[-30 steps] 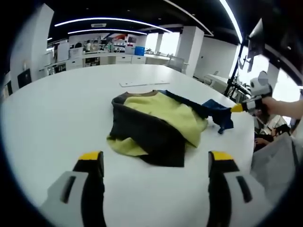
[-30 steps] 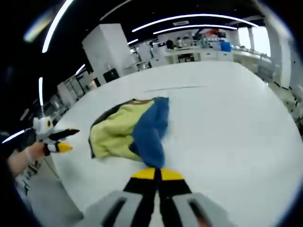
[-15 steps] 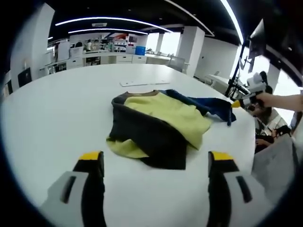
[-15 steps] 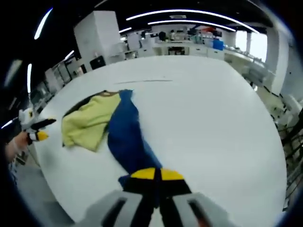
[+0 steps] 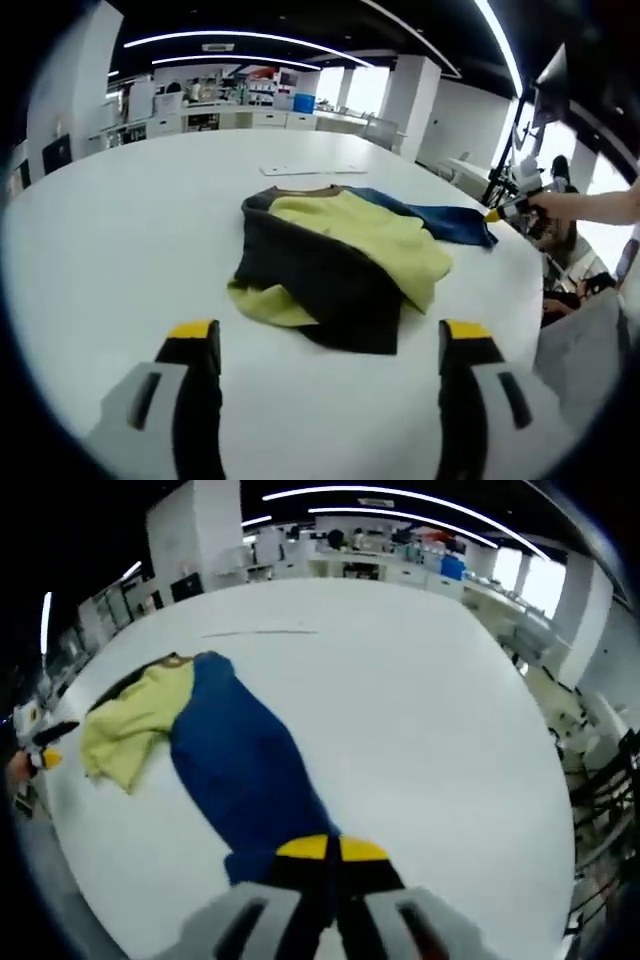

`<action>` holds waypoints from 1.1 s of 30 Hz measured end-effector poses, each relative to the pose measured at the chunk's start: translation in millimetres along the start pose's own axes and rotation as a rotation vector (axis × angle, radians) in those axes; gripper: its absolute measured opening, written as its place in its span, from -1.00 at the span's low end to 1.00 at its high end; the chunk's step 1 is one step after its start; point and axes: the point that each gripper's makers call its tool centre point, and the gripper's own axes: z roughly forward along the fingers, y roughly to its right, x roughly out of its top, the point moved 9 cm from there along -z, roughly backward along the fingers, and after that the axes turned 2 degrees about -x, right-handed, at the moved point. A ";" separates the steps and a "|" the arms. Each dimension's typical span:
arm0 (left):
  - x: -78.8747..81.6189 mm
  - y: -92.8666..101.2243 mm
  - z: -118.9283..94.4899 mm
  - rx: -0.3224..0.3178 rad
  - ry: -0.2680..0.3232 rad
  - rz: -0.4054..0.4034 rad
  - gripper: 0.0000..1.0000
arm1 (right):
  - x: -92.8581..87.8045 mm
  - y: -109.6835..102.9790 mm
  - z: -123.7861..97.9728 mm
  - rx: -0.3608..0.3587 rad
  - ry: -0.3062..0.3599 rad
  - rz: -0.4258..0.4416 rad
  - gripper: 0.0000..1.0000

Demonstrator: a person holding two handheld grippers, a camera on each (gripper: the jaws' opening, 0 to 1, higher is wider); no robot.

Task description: Fold the garment on the visible template until the final outline fits inside the template.

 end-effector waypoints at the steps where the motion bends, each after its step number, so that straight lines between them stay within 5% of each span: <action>1: -1.3 -0.1 0.4 0.001 -0.003 -0.003 0.74 | 3.2 5.9 2.7 -0.008 -0.002 0.003 -1.00; 18: -7.5 2.1 4.5 0.011 -0.012 -0.035 0.73 | 38.1 31.6 31.5 -0.046 -0.055 -0.091 -1.00; 33: -9.3 2.1 4.8 0.018 -0.005 -0.046 0.72 | 29.7 34.2 27.0 -0.036 -0.075 -0.062 -1.00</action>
